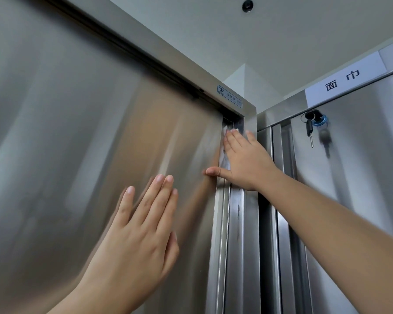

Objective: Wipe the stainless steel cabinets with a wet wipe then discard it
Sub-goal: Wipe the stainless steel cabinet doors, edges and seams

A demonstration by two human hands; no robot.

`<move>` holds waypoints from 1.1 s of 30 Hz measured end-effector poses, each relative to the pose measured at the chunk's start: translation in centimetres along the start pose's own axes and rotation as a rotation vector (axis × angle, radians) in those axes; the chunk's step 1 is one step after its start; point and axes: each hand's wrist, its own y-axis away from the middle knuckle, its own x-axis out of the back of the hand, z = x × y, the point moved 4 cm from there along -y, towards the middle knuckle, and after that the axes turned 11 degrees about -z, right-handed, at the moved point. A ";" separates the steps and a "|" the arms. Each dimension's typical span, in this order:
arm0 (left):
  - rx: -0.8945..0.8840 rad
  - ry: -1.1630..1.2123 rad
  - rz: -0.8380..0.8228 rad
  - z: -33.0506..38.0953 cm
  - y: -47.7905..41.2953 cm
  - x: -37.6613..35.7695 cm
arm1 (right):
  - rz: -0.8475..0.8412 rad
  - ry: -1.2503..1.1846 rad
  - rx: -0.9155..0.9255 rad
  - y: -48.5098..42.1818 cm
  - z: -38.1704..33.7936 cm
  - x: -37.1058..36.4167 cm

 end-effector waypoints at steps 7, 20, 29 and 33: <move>-0.007 0.001 0.005 0.1 0.1 0.1 | 0.034 -0.012 0.000 1.3 -0.8 -1.5; -0.003 -0.014 0.027 0.1 0.0 0.0 | 0.063 -0.112 -0.114 -0.7 -0.4 -1.0; -0.005 -0.024 0.017 0.1 0.1 0.0 | 0.056 -0.132 -0.095 -1.8 0.4 0.1; -0.011 -0.028 0.010 0.0 0.2 -0.1 | 0.078 -0.118 -0.087 -1.5 0.1 -0.2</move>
